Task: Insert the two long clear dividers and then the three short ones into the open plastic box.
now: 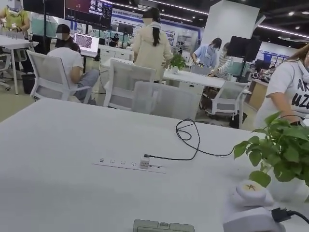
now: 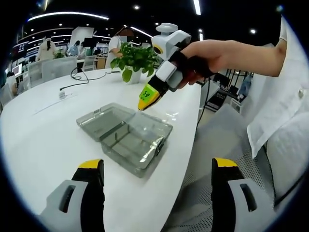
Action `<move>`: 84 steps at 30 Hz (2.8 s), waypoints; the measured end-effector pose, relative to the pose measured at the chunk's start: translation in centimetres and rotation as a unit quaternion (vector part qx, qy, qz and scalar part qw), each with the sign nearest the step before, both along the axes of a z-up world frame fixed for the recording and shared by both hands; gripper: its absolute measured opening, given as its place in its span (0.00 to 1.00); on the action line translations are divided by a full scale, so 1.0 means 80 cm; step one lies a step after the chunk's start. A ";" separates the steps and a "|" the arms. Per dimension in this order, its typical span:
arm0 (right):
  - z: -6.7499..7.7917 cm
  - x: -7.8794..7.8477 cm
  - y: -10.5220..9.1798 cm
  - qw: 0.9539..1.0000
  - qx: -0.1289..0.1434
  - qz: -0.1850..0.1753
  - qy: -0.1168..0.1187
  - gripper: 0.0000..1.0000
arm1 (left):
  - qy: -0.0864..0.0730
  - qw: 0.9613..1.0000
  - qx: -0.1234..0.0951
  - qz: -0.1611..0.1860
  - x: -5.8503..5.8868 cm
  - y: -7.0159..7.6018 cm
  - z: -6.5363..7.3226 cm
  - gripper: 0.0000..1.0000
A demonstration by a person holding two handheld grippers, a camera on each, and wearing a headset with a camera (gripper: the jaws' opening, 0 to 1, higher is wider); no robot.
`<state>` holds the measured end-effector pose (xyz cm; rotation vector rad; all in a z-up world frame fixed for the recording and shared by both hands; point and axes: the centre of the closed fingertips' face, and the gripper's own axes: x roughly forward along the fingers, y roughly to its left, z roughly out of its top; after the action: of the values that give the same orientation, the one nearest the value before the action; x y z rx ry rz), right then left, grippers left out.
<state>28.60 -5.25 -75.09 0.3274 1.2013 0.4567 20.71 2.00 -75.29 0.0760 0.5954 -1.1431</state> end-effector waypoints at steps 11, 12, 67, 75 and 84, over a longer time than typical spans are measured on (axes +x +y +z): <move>-0.029 -0.008 0.004 0.999 -0.024 -0.006 0.044 0.07 | 0.003 1.000 -0.015 -0.006 0.001 0.001 -0.005 0.93; -0.032 -0.009 0.004 0.998 -0.030 -0.005 0.046 0.07 | 0.003 1.000 -0.017 -0.005 0.001 0.001 -0.005 0.93; -0.058 -0.005 0.013 0.991 -0.109 0.075 0.028 0.07 | 0.015 0.999 -0.033 0.011 -0.005 0.004 -0.010 0.91; -0.060 -0.005 0.021 0.989 -0.115 0.095 0.019 0.07 | 0.014 0.999 -0.035 0.014 -0.003 0.004 -0.009 0.91; -0.075 -0.003 0.028 0.988 -0.110 0.110 0.018 0.09 | 0.015 0.999 -0.031 0.012 -0.004 0.004 -0.012 0.94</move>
<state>28.33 -3.04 -81.08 0.0128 1.3163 0.5041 20.42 2.35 -76.22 -0.0027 0.5860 -1.1410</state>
